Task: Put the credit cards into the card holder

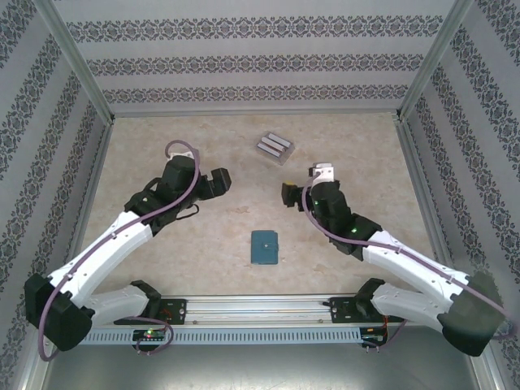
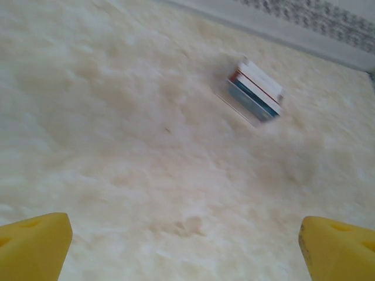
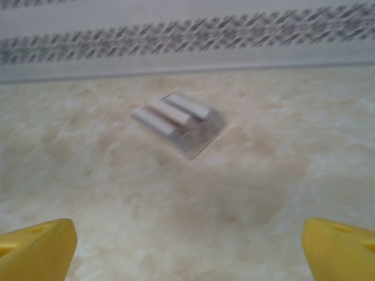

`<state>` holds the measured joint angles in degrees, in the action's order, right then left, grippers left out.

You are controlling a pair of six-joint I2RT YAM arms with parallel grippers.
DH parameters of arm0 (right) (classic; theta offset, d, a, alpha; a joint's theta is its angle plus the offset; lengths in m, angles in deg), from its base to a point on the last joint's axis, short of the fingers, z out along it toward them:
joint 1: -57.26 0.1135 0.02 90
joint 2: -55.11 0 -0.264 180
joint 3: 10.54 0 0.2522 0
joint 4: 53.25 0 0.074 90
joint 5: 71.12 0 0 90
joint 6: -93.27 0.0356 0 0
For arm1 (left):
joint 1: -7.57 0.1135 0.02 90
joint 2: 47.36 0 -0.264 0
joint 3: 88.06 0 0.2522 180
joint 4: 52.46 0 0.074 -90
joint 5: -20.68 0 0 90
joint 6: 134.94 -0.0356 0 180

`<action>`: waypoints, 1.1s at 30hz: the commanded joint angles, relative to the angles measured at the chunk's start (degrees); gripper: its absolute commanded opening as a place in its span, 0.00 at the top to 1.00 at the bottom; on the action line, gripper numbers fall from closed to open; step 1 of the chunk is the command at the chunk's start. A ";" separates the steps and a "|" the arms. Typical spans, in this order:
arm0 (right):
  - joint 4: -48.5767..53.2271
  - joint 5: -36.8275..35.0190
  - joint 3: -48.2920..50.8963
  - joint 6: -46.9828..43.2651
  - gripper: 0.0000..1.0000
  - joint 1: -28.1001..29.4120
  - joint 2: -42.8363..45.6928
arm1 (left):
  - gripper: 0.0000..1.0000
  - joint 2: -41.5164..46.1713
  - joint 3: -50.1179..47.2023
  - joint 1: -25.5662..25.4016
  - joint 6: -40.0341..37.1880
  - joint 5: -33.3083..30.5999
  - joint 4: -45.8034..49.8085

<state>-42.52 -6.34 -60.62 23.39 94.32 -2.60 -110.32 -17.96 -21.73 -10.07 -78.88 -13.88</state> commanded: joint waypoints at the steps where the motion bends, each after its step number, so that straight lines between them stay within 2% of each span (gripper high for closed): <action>1: -4.55 -1.56 3.42 -5.77 0.02 -4.40 1.27 | 0.00 4.21 -3.59 1.16 -7.73 -14.39 -3.46; 3: -12.57 -0.27 7.46 -11.66 0.02 -6.83 1.46 | 0.00 8.90 -9.53 1.93 -11.96 -14.74 -12.31; 5: -15.71 2.93 9.79 -16.75 0.02 -10.29 1.69 | 0.00 11.75 -14.98 3.19 -16.34 -14.63 -20.52; 8: -15.46 4.63 11.52 -20.59 0.02 -14.13 1.39 | 0.00 11.24 -17.26 7.16 -19.38 -11.58 -21.90; 10: -16.11 5.60 13.09 -23.60 0.02 -15.10 0.75 | 0.00 9.45 -19.50 10.08 -25.01 -7.71 -24.67; 13: -22.92 5.27 16.26 -23.89 0.02 -17.59 -0.85 | 0.01 7.28 -22.43 15.62 -26.48 -8.83 -27.77; 15: -27.23 8.55 19.33 -20.99 0.02 -21.93 -2.71 | 0.00 6.53 -25.60 20.64 -29.44 -2.26 -32.15; 17: -33.60 12.66 21.24 -18.74 0.02 -26.17 -6.37 | 0.00 4.53 -30.15 23.23 -32.31 0.60 -40.92; 20: -42.03 12.74 22.40 -21.07 0.02 -27.23 -10.93 | 0.00 -0.10 -33.97 25.37 -35.18 4.21 -50.94; 24: -46.11 12.73 20.14 -24.30 0.02 -27.43 -16.91 | 0.00 -7.63 -31.97 27.67 -38.92 10.28 -51.21; 28: -60.91 15.25 22.46 -20.28 0.02 -32.16 -27.64 | 0.00 -13.64 -34.07 30.54 -36.49 13.54 -60.99; 29: -65.47 15.77 22.65 -19.28 0.02 -33.18 -30.43 | 0.00 -13.99 -33.30 31.06 -36.79 14.28 -59.74; 30: -66.25 16.21 22.52 -19.26 0.02 -33.36 -30.93 | 0.00 -14.80 -33.22 31.21 -36.80 14.40 -60.90; 32: -57.39 18.73 20.36 -20.26 0.02 -33.37 -27.83 | 0.00 -16.30 -31.31 31.92 -36.20 14.81 -59.11; 33: -56.15 19.39 19.33 -20.63 0.02 -33.37 -28.47 | 0.00 -17.50 -29.64 32.02 -36.26 15.44 -56.97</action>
<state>-96.35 8.70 -38.83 2.21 60.97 -32.33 -126.10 -50.92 9.35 -45.45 -66.69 -67.93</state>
